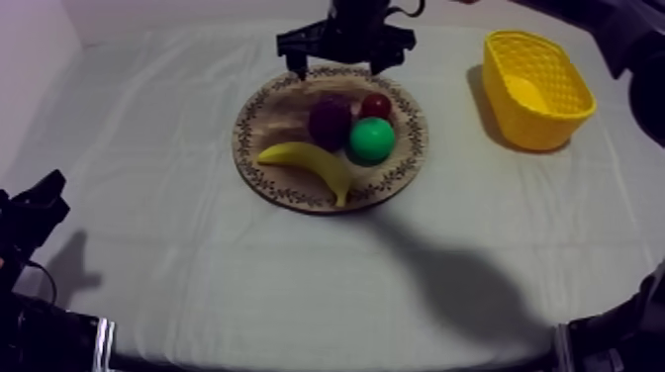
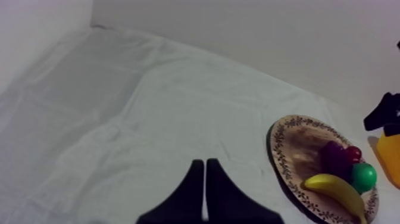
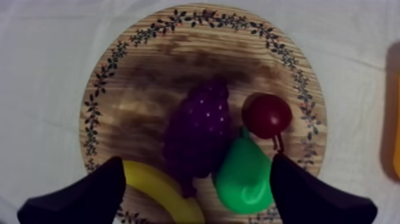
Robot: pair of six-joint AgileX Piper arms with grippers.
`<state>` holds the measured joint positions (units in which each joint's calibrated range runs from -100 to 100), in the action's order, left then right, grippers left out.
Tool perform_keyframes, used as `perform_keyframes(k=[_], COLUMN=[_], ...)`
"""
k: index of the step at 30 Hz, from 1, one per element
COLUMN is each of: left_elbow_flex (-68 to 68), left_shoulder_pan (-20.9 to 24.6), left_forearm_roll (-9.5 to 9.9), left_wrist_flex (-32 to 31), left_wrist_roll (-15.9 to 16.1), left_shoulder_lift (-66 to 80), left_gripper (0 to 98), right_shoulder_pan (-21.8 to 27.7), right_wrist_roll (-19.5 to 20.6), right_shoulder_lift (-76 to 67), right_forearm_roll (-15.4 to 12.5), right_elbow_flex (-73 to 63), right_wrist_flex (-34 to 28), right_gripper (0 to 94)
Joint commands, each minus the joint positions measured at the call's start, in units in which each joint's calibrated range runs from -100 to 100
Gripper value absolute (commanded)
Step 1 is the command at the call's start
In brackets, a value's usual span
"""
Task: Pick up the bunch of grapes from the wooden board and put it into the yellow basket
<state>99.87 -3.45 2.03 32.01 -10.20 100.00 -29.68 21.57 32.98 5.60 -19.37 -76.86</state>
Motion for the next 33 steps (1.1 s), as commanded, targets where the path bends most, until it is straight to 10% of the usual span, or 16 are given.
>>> perform_keyframes(k=[1,33], left_elbow_flex=[0.02,0.02], left_shoulder_pan=[0.01,0.01], left_forearm_roll=[-0.01,-0.01], left_wrist_flex=[0.00,0.00], left_wrist_roll=[0.02,0.02], left_shoulder_lift=[0.00,0.00], left_gripper=[0.1,0.1], right_shoulder_pan=[0.35,1.12], right_wrist_roll=[-0.05,-1.36], right_shoulder_lift=[1.98,18.82], right_forearm_roll=[-0.08,-1.77], right_elbow_flex=[-0.46,-8.44], right_wrist_flex=[0.79,6.24], right_gripper=[85.0,81.8])
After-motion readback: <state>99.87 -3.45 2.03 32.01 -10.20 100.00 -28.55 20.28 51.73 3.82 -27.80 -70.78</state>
